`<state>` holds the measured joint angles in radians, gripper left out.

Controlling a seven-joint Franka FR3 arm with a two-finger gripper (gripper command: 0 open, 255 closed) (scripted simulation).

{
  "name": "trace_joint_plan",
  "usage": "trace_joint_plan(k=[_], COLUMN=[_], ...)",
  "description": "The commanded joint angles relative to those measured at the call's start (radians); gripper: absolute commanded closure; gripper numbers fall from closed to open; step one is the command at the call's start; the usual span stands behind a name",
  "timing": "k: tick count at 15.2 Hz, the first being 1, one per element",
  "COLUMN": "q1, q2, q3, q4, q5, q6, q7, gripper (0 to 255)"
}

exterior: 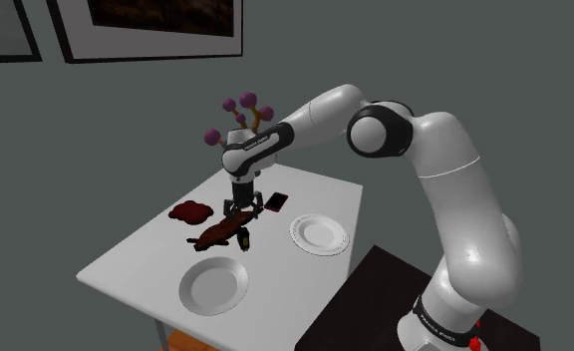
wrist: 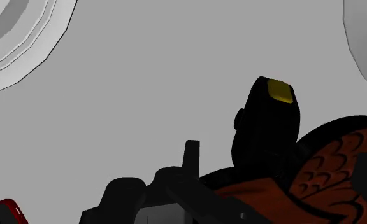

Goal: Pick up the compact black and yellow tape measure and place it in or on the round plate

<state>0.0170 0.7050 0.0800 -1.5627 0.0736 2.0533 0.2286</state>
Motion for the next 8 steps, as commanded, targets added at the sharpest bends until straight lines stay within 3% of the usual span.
trace_joint_plan(k=[1, 2, 8], q1=[0.005, 0.007, 0.012], q2=[0.095, 0.138, 0.169], q3=[-0.002, -0.003, -0.003], q4=[0.118, 0.171, 0.140], q5=[-0.003, -0.004, -0.002], q6=[-0.027, -0.040, 0.023], q7=[0.005, 0.007, 0.005], gripper=[0, 0, 0])
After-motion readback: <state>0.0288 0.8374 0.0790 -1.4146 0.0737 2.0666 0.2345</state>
